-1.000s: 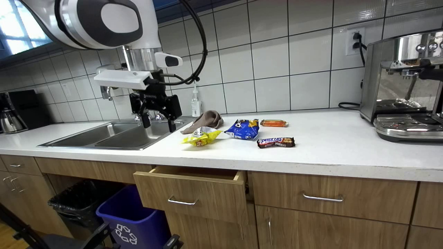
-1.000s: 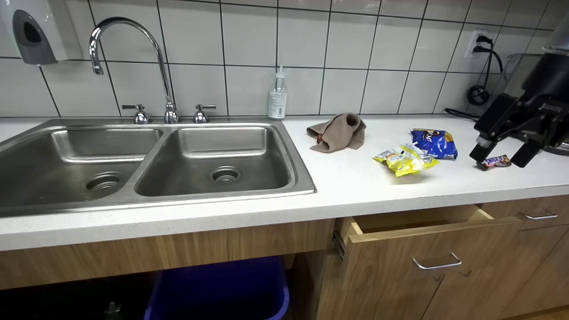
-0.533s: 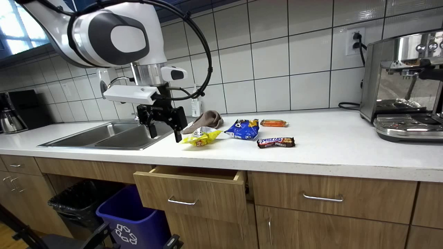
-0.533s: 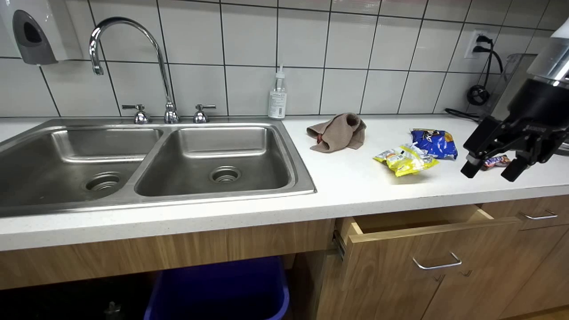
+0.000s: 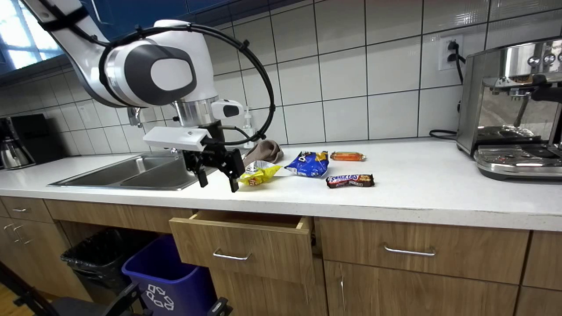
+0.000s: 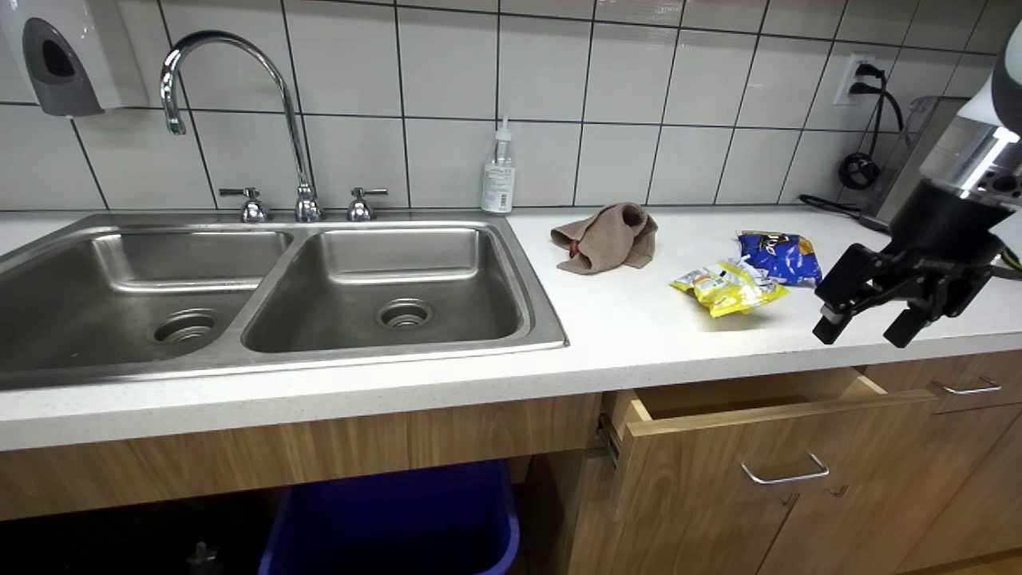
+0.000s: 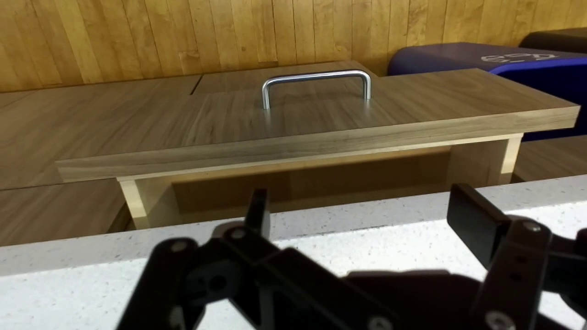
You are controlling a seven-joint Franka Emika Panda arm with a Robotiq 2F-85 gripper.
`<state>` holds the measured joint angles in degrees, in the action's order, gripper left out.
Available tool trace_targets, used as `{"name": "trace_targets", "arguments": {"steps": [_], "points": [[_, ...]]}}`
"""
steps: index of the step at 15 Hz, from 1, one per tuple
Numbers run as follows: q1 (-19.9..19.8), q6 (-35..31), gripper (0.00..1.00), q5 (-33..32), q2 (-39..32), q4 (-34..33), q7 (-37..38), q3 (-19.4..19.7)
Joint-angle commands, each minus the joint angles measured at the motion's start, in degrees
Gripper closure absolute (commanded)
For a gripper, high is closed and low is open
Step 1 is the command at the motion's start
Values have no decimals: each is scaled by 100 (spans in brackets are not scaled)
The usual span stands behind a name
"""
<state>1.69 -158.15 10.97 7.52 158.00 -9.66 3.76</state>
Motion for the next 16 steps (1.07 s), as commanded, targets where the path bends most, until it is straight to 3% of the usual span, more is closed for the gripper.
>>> {"name": "trace_targets", "arguments": {"steps": [1, 16], "points": [[-16, -353, 0, -117, -384, -80, -26, -61], [-90, -1171, 0, -882, -1612, -455, 390, -107]]}}
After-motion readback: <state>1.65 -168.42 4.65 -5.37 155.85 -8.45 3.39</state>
